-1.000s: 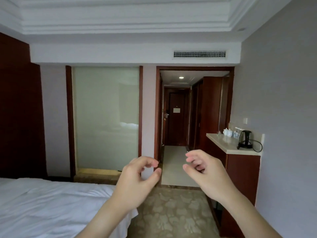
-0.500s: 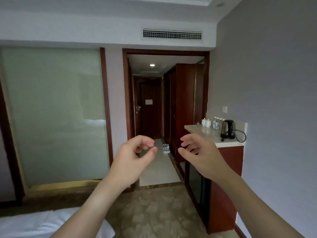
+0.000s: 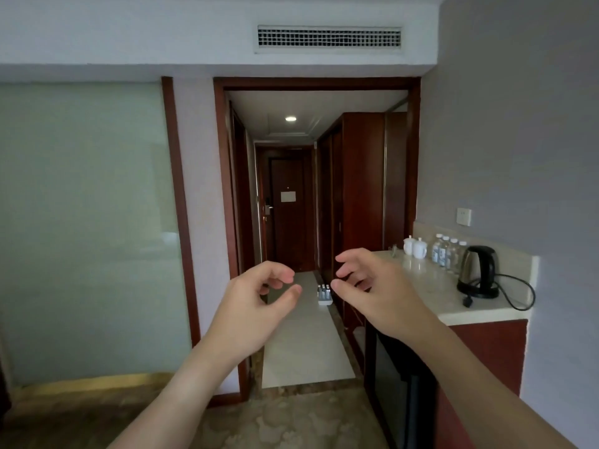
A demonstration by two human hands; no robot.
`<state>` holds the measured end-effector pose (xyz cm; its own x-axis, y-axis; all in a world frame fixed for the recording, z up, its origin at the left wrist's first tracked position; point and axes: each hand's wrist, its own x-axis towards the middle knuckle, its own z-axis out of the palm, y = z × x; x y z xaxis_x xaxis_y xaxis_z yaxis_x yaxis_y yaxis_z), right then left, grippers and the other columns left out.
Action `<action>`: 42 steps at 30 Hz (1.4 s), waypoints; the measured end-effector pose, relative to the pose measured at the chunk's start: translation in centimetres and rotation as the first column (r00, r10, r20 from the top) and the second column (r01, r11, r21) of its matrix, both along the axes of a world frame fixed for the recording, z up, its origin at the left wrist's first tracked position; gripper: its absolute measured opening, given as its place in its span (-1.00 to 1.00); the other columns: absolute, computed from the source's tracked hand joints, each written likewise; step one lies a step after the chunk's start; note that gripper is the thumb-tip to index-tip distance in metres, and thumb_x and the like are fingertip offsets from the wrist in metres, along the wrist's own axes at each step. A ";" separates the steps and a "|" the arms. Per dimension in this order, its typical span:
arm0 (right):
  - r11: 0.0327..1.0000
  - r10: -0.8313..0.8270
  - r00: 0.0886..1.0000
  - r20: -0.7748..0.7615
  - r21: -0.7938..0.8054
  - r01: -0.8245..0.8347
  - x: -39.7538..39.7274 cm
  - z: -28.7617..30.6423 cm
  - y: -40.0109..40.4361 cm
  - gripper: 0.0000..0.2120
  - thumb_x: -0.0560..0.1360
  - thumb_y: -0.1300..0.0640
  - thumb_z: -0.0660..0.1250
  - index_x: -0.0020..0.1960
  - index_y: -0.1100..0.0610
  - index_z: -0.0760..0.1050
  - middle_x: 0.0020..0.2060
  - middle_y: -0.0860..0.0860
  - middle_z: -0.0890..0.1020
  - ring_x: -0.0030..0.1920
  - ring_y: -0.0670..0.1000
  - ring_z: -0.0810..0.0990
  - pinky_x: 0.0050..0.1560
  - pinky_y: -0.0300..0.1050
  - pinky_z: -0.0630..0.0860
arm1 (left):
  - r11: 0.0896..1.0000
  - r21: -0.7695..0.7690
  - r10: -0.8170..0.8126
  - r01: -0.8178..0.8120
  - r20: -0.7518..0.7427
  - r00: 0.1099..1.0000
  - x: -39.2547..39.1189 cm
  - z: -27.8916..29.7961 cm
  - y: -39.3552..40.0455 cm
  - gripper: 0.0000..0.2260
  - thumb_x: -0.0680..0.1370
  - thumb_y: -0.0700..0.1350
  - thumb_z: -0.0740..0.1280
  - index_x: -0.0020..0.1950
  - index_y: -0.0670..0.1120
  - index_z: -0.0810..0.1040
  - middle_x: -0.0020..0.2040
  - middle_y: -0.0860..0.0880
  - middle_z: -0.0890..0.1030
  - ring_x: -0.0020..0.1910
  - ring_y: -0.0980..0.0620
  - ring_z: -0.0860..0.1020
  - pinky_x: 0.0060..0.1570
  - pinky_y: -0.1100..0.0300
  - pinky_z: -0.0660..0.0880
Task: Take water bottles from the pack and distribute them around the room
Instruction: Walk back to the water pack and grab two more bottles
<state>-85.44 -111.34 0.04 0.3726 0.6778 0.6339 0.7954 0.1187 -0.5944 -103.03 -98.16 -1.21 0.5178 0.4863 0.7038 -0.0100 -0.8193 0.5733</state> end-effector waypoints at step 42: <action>0.999 0.034 0.999 -0.013 -0.011 -0.034 76.6 -1.4 77.5 -0.62 0.39 -0.01 0.51 0.17 -0.07 0.54 -0.06 -0.16 0.64 -0.07 -0.19 0.62 -0.04 -0.27 0.53 | 0.999 0.029 0.043 -0.043 -0.003 0.999 75.7 0.2 77.1 -0.83 0.46 -0.03 0.49 0.01 0.14 0.58 -0.07 0.18 0.63 0.00 0.25 0.58 -0.07 0.44 0.47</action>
